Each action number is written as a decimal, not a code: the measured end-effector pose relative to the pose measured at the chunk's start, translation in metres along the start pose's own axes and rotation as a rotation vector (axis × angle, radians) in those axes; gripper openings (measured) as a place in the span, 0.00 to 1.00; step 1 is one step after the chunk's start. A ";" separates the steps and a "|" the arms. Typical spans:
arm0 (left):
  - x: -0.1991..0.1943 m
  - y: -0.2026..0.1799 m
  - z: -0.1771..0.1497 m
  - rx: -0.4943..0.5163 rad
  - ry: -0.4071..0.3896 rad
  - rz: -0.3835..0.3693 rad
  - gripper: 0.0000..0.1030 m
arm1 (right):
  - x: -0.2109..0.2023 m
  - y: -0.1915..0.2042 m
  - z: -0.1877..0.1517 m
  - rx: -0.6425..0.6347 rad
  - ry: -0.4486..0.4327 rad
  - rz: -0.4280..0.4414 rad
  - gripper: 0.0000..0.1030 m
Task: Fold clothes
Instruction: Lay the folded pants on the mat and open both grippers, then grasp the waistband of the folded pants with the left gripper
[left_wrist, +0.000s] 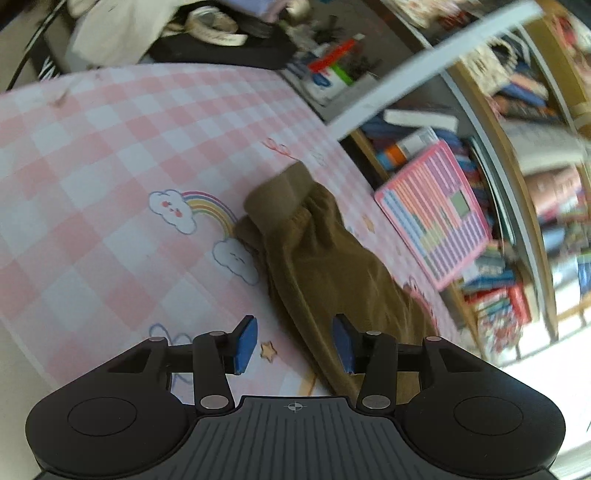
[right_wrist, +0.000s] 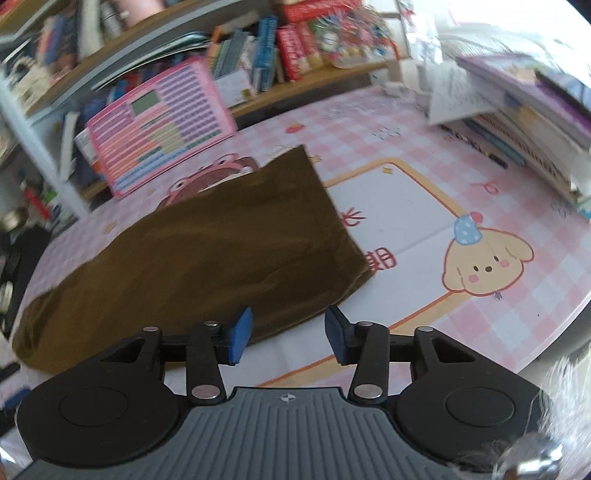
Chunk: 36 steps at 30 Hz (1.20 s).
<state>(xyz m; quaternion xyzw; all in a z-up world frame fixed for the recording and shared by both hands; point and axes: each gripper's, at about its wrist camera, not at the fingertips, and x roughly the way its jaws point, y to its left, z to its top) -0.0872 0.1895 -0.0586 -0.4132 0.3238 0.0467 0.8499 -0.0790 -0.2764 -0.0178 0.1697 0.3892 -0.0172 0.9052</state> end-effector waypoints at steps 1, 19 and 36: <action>-0.002 -0.005 -0.004 0.040 0.004 0.009 0.43 | -0.002 0.005 -0.004 -0.022 -0.002 -0.002 0.44; -0.003 -0.069 -0.073 0.439 0.107 0.240 0.64 | 0.005 0.059 -0.040 -0.280 0.051 -0.003 0.76; 0.002 -0.105 -0.089 0.402 0.042 0.365 0.65 | 0.018 0.021 -0.017 -0.325 0.090 0.089 0.76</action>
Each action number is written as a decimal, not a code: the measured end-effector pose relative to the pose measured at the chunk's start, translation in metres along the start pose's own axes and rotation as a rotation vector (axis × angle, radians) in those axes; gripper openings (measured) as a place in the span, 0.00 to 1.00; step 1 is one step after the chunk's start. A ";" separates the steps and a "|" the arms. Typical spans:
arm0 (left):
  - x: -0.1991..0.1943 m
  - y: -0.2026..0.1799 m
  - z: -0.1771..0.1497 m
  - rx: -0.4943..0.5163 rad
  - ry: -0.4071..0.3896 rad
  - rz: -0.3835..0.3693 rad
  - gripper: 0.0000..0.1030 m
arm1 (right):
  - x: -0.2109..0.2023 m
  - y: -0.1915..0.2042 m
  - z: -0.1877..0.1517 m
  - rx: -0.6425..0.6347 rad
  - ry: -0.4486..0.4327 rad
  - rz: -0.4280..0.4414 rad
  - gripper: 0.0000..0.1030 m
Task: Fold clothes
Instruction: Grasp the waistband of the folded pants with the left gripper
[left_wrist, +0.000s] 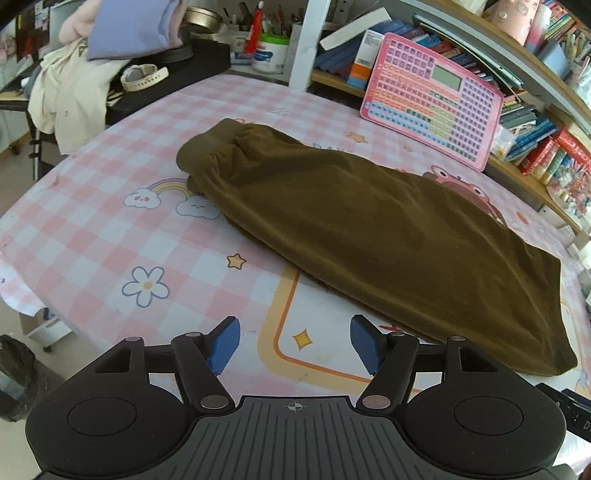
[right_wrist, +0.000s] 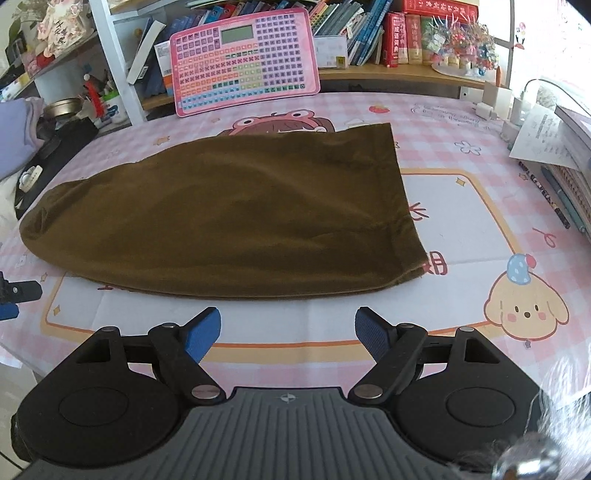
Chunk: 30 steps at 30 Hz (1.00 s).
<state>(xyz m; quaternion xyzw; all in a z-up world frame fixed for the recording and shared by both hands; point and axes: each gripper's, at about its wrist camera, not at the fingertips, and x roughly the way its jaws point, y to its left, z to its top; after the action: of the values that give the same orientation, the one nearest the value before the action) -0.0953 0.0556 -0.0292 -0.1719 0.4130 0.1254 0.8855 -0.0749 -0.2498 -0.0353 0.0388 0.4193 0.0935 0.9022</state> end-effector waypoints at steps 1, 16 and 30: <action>0.000 0.000 0.000 -0.006 -0.001 -0.001 0.65 | 0.000 -0.002 0.000 0.002 0.000 0.003 0.76; 0.026 0.065 0.035 -0.329 0.060 -0.165 0.65 | 0.004 0.029 0.010 0.030 -0.060 -0.024 0.77; 0.076 0.148 0.079 -0.541 0.100 -0.325 0.62 | 0.019 0.094 0.007 0.084 -0.057 -0.128 0.79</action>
<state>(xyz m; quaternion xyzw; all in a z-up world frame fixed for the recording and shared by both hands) -0.0471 0.2282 -0.0699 -0.4708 0.3750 0.0787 0.7947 -0.0701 -0.1538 -0.0307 0.0525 0.3984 0.0168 0.9156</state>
